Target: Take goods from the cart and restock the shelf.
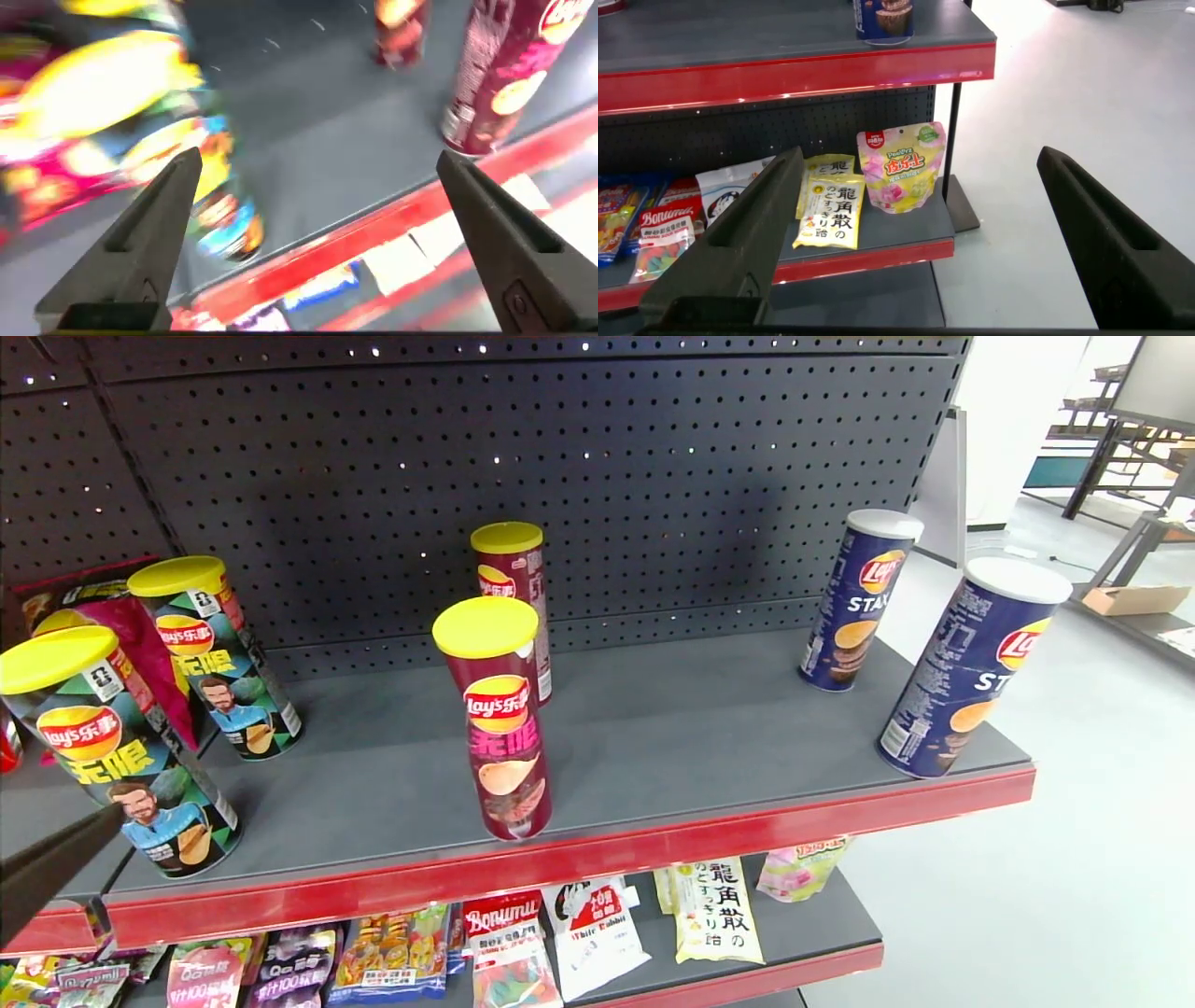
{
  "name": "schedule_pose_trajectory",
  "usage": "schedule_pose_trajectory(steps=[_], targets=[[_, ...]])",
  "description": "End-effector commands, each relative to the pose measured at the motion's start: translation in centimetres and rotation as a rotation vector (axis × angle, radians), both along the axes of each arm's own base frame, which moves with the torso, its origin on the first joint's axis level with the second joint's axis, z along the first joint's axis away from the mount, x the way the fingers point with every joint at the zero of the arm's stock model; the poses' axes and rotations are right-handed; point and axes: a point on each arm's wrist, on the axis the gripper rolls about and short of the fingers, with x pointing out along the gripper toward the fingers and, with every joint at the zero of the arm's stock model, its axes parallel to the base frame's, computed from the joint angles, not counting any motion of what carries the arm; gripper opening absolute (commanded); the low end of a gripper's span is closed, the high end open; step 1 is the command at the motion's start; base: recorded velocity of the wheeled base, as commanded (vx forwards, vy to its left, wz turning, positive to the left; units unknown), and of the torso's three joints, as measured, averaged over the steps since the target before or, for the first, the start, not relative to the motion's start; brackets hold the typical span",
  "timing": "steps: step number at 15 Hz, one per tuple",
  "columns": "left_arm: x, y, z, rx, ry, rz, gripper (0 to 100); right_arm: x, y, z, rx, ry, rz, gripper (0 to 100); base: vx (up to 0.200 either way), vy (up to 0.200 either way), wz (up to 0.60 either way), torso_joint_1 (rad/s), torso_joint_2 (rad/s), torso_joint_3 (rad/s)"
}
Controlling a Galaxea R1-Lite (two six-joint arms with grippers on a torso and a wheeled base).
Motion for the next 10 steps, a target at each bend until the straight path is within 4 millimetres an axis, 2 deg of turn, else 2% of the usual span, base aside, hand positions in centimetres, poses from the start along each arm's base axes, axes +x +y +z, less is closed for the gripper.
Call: schedule_pose_trajectory(steps=[1, 3, 6, 10], targets=[[-4.0, 0.6, -0.1, -0.016, -0.148, 0.041, 100, 0.0, 0.0, 0.0, 0.000, 0.001, 0.000, 100, 0.000, 0.000, 0.00, 0.000, 0.00, 0.000], [-5.1, 1.0, -0.9, 0.042, -0.157, 0.214, 100, 0.0, 0.0, 0.0, 0.000, 0.001, 0.000, 100, 0.000, 0.000, 0.00, 0.000, 0.00, 0.000], [-5.0, 1.1, -1.5, 0.187, -0.132, 0.231, 100, 0.0, 0.0, 0.0, 0.000, 0.001, 0.000, 100, 0.000, 0.000, 0.00, 0.000, 0.00, 0.000], [-4.8, 1.0, -2.3, 0.195, -0.110, 0.207, 100, 0.0, 0.0, 0.0, 0.000, 0.001, 0.000, 100, 0.000, 0.000, 0.00, 0.000, 0.00, 0.000]])
